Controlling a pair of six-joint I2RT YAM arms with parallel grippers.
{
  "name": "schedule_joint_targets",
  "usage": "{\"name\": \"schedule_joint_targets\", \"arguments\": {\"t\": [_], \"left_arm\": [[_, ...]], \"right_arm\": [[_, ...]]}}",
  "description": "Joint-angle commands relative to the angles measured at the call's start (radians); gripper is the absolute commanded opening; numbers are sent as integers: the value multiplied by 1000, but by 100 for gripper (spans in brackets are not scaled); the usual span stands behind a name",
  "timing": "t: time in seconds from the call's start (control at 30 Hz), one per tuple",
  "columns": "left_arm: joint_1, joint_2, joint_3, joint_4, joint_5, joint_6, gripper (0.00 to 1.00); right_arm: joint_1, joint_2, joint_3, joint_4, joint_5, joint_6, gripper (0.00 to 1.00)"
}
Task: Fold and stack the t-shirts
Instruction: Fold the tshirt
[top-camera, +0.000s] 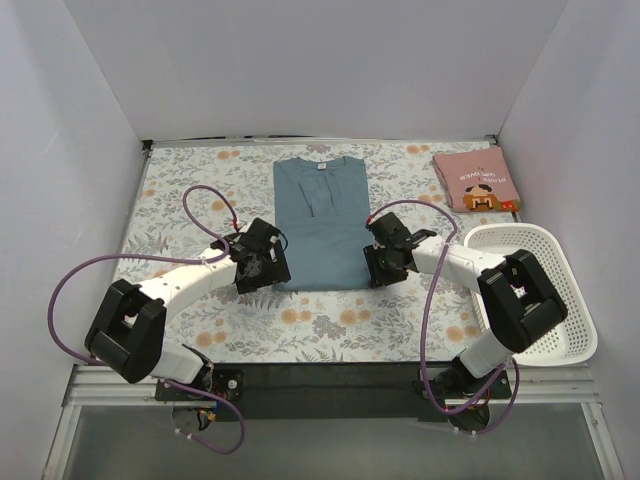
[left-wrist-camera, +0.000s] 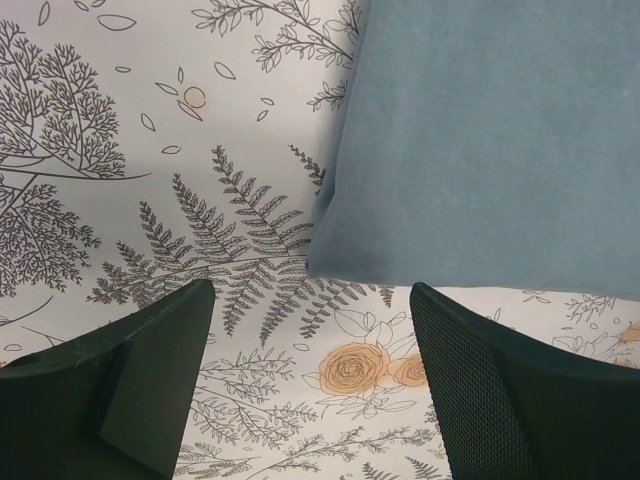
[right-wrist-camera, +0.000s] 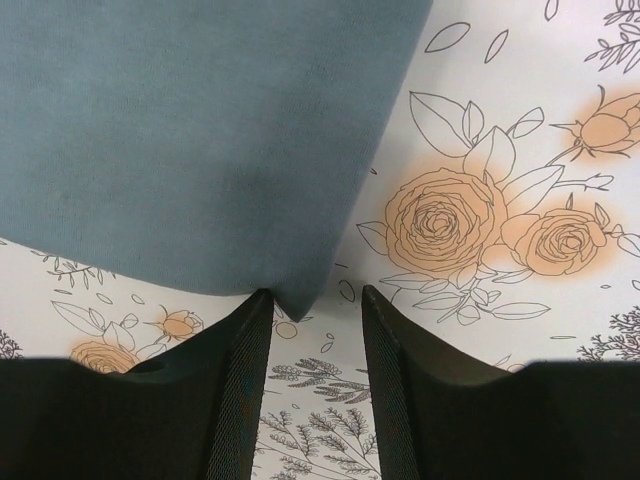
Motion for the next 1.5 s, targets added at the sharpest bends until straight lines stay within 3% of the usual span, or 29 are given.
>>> {"name": "schedule_joint_targets", "arguments": {"t": [0.0, 0.4, 0.97, 1.37, 1.4, 1.47], "left_arm": [[-9, -2, 15, 2, -21, -6, 78], [-9, -10, 13, -5, -32, -8, 78], [-9, -28, 10, -12, -38, -8, 78], [-10, -28, 4, -30, -33, -14, 78], [-10, -24, 8, -31, -32, -15, 78], [-13, -16, 13, -35, -26, -23, 78]], "right_arm": [[7, 39, -22, 21, 14, 11, 47], [29, -67, 114, -130, 54, 25, 50], [50, 56, 36, -71, 126, 48, 47], [50, 107, -45, -55, 118, 22, 12], [52, 105, -47, -55, 115, 21, 4], [53, 98, -48, -57, 117, 16, 1]]}}
